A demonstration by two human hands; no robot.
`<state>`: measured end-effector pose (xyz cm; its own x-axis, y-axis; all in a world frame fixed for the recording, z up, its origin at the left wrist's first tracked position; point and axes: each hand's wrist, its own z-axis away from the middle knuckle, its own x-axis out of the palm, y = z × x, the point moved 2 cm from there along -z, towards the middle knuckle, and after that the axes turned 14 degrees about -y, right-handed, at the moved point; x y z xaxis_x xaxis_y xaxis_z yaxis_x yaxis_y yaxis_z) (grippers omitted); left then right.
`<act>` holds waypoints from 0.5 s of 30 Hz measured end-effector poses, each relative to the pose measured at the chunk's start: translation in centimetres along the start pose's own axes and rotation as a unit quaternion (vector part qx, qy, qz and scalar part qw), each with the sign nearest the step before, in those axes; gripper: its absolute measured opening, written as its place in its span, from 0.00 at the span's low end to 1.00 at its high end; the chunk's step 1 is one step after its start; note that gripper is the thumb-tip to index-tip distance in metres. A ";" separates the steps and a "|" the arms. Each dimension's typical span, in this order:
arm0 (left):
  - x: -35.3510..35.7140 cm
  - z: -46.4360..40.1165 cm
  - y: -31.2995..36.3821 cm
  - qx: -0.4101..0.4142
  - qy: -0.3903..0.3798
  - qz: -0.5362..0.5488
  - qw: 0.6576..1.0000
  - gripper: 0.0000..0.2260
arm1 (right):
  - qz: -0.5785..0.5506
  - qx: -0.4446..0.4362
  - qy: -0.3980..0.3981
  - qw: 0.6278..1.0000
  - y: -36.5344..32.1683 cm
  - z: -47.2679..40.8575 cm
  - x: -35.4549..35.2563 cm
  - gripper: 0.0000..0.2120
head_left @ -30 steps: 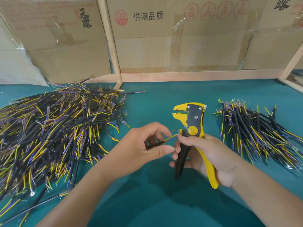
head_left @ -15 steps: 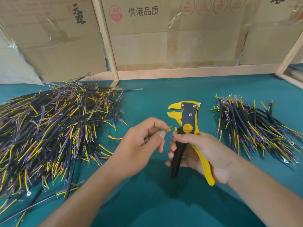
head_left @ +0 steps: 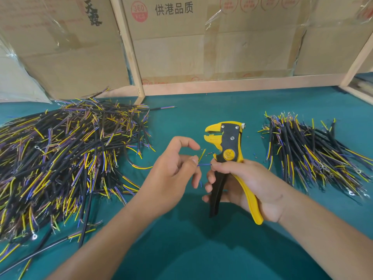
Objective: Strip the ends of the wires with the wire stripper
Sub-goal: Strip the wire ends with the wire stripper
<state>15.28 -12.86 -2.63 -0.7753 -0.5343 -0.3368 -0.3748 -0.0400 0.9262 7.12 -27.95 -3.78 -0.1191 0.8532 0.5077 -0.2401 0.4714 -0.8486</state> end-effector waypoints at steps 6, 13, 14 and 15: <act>0.3 -0.1 -0.1 -0.027 0.043 0.000 0.999 0.07 | -0.004 0.003 -0.006 1.000 0.2 -0.1 0.0 0.02; 0.1 0.0 0.9 0.075 -0.042 0.099 0.991 0.05 | -0.001 -0.006 -0.001 1.000 0.0 -0.2 -0.2 0.04; 0.1 0.1 1.0 0.085 -0.063 0.100 0.989 0.05 | -0.001 -0.009 0.003 1.000 0.0 -0.2 -0.2 0.04; 0.1 0.1 1.0 0.085 -0.079 0.096 0.989 0.06 | -0.001 -0.012 0.008 1.000 -0.1 -0.1 -0.3 0.04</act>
<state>14.74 -12.84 -1.77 -0.9056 -0.3784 -0.1916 -0.2817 0.1988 0.9387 7.31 -28.19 -3.83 -0.1044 0.8559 0.5065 -0.2179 0.4773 -0.8513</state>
